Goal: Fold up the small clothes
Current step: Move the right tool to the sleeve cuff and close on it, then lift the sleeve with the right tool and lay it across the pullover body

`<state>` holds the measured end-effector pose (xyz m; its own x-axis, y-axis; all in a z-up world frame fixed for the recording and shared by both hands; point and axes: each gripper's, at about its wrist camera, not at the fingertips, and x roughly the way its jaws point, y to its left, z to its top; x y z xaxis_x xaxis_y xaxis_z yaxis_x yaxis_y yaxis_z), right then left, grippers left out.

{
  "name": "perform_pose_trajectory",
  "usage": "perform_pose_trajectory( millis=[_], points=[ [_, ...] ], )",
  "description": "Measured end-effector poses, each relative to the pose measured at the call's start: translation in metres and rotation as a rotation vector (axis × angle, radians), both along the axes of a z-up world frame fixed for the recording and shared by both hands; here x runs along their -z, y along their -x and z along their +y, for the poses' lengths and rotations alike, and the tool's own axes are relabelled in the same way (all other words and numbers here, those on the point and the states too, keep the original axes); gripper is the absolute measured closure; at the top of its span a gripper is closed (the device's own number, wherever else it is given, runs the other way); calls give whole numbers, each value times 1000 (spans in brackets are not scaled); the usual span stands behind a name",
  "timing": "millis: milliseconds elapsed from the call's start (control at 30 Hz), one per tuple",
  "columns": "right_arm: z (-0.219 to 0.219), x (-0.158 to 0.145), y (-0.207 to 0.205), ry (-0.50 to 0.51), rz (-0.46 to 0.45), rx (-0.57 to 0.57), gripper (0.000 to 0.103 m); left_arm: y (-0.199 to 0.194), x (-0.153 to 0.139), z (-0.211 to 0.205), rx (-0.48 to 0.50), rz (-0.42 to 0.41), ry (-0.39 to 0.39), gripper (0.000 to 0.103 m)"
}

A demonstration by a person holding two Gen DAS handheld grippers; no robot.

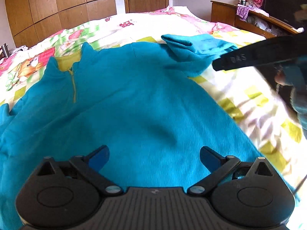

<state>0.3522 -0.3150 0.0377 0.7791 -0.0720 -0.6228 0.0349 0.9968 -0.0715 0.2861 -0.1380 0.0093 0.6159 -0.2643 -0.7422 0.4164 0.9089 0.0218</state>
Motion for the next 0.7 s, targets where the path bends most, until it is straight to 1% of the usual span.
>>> perform_pose_trajectory(
  millis=[33, 100, 167, 233, 300, 333, 367, 433, 500, 633, 700],
  points=[
    [-1, 1, -13, 28, -12, -12, 73, -9, -2, -6, -6, -1, -1, 0],
    [0, 8, -41, 117, -38, -41, 73, -21, -4, -14, -11, 0, -2, 0],
    [0, 17, -66, 190, -31, -58, 73, -33, -5, -23, -9, 6, -3, 0],
    [-3, 29, -84, 238, -14, -55, 73, -42, -6, -30, -2, 13, 1, 0],
    [-9, 37, -96, 253, 8, -47, 76, -51, -6, -38, 12, 14, 3, 0],
    [-14, 37, -100, 233, 20, -43, 82, -55, -6, -41, 21, 10, 1, 0],
    [-21, 35, -102, 189, 32, -29, 93, -59, -6, -44, 28, 5, 0, 0],
    [-38, 26, -104, 98, 42, 14, 95, -69, -4, -52, 39, 1, -2, 0],
    [-56, 13, -104, 41, 31, 62, 96, -78, -4, -59, 42, 10, 2, 0],
    [-115, -20, -106, -75, -9, 216, 97, -89, -9, -75, 51, 10, 30, 0],
    [-156, -39, -107, -142, -40, 324, 97, -92, -13, -86, 59, 2, 42, 0]
  ],
)
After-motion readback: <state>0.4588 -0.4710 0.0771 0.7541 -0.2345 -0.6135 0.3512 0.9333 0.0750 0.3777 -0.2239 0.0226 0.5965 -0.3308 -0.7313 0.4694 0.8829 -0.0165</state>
